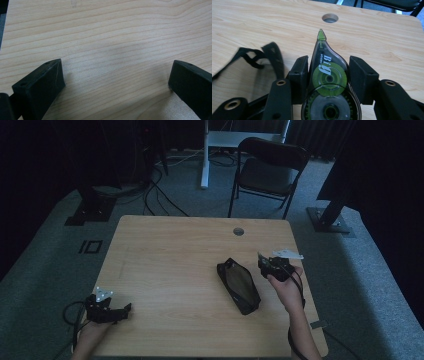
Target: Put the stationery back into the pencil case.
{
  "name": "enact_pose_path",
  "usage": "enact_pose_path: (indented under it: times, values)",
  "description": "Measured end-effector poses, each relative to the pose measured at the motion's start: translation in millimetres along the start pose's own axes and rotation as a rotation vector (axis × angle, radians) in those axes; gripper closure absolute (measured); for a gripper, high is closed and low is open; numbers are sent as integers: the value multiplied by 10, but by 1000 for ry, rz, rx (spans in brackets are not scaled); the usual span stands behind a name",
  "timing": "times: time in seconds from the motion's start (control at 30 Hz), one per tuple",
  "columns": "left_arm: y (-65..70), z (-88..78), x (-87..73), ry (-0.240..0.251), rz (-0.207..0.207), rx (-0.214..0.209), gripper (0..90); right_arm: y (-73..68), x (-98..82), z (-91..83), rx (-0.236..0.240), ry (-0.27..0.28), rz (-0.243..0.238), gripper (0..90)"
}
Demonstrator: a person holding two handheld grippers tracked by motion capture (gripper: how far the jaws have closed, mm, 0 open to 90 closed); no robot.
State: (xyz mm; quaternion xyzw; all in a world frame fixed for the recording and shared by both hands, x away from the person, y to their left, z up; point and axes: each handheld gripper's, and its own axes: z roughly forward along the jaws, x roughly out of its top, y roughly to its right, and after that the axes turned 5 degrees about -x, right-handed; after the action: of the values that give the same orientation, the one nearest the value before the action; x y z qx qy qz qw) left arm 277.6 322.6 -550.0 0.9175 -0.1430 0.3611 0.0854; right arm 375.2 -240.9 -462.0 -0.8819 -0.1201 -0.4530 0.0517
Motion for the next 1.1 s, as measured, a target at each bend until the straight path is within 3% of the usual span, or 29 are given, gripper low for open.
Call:
enact_pose_path:
  times: [0.17,0.4,0.63,1.1]
  values:
    - [0,0,0,0,0,0,2,-151,61,-46,26,-3,8,509]
    - [0,0,0,0,0,0,2,-370,141,-72,32,1,-19,509]
    - [0,1,0,1,0,0,2,-589,246,-116,71,1,-29,510]
    - [0,0,0,0,0,0,2,-880,166,-10,126,-54,-40,510]
